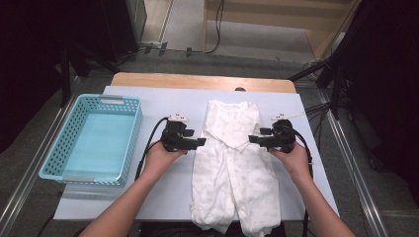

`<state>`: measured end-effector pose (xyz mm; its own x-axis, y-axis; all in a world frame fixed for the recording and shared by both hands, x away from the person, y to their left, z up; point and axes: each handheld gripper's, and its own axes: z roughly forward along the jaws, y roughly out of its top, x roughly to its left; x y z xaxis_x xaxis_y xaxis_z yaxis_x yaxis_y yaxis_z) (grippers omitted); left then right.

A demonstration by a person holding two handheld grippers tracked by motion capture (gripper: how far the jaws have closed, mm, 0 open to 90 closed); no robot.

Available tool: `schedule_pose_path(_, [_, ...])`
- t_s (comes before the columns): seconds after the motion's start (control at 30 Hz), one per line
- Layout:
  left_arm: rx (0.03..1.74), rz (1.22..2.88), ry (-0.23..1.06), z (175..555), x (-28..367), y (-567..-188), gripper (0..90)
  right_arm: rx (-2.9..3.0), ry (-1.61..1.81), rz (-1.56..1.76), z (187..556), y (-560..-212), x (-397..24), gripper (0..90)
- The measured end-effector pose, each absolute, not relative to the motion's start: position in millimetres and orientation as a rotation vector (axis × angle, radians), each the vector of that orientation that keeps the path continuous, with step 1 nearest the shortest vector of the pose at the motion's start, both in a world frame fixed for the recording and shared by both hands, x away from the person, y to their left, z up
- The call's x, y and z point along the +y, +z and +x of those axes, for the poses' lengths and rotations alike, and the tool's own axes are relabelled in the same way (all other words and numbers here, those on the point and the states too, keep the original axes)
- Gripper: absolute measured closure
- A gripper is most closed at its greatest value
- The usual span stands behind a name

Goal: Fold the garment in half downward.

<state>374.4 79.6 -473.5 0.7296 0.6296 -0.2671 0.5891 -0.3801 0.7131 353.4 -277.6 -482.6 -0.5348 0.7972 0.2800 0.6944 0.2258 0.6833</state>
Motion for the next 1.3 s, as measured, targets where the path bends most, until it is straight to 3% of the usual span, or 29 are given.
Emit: schedule_pose_path(1.3, [1.016,2.104,0.161,434.4,39.5,-482.9,34.2,2.300,1.140,1.514,402.3,-488.4,-292.8,30.4])
